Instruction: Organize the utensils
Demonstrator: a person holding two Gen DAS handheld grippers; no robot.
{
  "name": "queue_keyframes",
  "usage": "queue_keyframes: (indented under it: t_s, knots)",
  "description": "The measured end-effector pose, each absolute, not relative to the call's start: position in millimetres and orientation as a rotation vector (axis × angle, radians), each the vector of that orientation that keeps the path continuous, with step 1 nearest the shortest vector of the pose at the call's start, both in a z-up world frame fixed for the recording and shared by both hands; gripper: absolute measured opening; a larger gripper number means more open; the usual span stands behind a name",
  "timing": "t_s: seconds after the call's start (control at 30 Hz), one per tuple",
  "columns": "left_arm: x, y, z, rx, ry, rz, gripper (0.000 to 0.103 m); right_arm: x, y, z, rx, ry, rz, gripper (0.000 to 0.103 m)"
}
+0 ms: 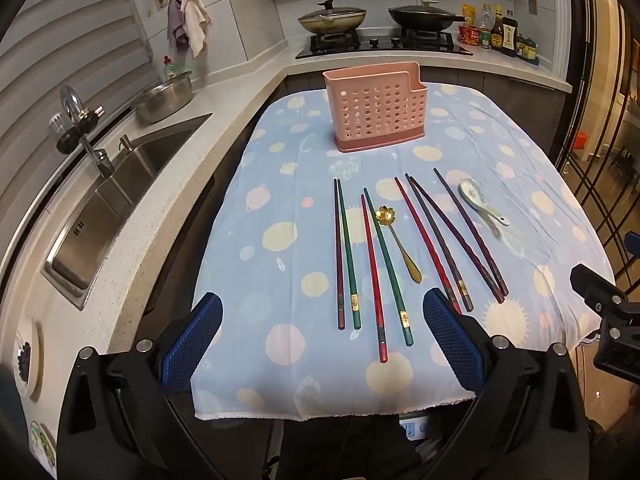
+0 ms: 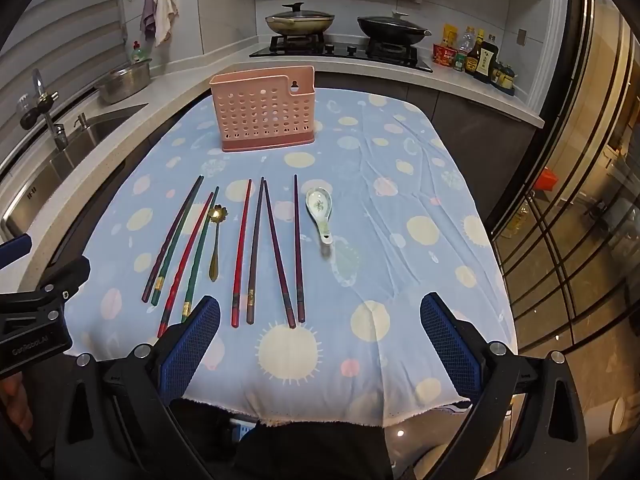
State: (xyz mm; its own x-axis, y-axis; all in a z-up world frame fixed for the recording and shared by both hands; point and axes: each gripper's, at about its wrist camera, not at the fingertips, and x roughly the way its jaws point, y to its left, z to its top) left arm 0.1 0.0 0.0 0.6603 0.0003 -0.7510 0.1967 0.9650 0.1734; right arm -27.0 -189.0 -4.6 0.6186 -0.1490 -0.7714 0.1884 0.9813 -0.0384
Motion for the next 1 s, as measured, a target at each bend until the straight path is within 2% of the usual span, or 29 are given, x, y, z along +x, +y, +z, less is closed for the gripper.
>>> queue_keyframes:
  t_s: [1.0]
  knots:
    - [-0.3,-0.1,0.2,0.251,0.837,-0.111,0.096,-26.7,-188.5,-4.8,0.047,0.883,-0.193,0.096]
